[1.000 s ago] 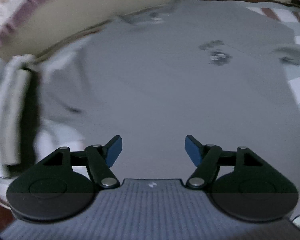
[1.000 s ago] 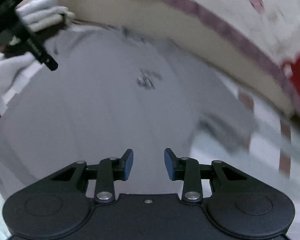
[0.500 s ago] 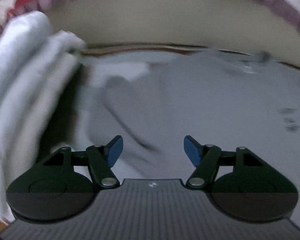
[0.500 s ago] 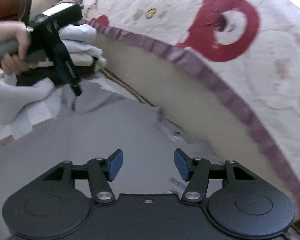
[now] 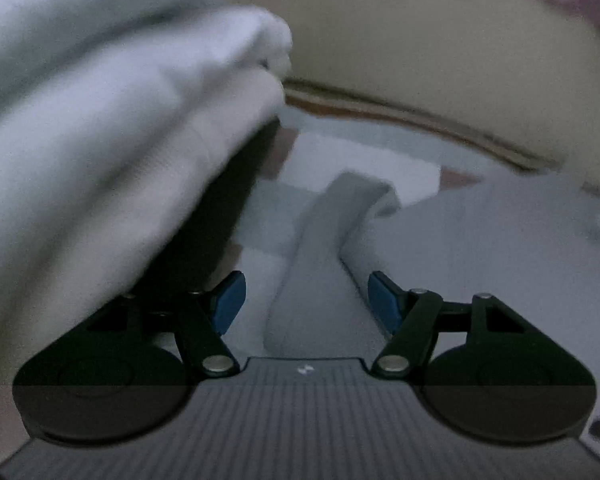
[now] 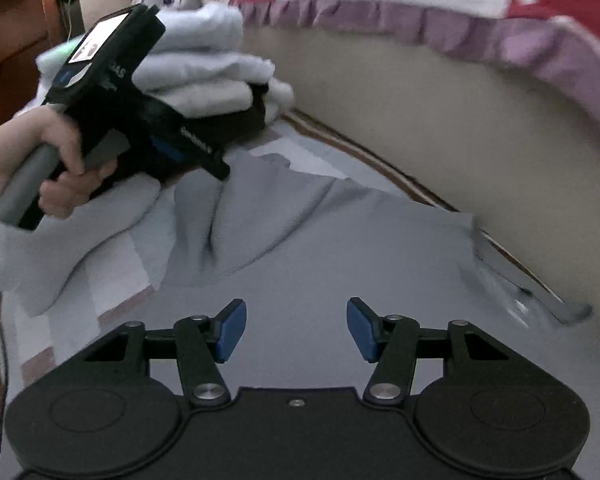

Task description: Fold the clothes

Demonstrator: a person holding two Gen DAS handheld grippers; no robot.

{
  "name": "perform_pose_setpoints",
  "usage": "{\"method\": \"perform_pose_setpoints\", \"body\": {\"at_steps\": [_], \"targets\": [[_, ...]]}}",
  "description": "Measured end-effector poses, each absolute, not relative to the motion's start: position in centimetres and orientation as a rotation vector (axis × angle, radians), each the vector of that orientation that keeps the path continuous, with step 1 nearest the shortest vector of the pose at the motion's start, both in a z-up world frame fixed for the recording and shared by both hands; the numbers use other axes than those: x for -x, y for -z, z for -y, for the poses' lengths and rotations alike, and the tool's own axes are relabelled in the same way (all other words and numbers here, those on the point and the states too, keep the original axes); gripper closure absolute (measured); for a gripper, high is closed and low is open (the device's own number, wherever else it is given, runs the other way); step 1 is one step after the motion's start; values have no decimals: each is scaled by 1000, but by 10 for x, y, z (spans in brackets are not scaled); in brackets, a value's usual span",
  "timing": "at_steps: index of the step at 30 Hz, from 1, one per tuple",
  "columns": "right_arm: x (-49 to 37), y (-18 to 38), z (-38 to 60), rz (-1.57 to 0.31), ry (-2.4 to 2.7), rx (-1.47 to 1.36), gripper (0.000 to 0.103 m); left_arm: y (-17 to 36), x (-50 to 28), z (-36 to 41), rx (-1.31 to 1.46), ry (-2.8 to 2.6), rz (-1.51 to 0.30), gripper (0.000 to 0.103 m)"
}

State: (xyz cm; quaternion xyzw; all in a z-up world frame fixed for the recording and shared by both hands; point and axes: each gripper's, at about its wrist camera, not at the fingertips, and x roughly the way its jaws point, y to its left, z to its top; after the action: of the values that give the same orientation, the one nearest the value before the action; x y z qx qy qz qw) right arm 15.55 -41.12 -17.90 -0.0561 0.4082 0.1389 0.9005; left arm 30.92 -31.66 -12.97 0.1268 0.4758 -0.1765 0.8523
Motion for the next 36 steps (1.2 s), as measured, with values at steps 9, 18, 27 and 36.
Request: {"method": "perform_pose_setpoints", "body": {"at_steps": [9, 18, 27, 36], "targets": [[-176, 190, 390, -814, -269, 117, 42, 133, -271, 332, -529, 478, -701, 97], [-161, 199, 422, -915, -54, -93, 42, 97, -205, 345, -819, 568, -331, 96], [-132, 218, 455, -1021, -6, -178, 42, 106, -247, 325, -773, 419, -642, 92], [-134, 215, 498, -974, 109, -128, 42, 61, -245, 304, -641, 410, -534, 62]]}}
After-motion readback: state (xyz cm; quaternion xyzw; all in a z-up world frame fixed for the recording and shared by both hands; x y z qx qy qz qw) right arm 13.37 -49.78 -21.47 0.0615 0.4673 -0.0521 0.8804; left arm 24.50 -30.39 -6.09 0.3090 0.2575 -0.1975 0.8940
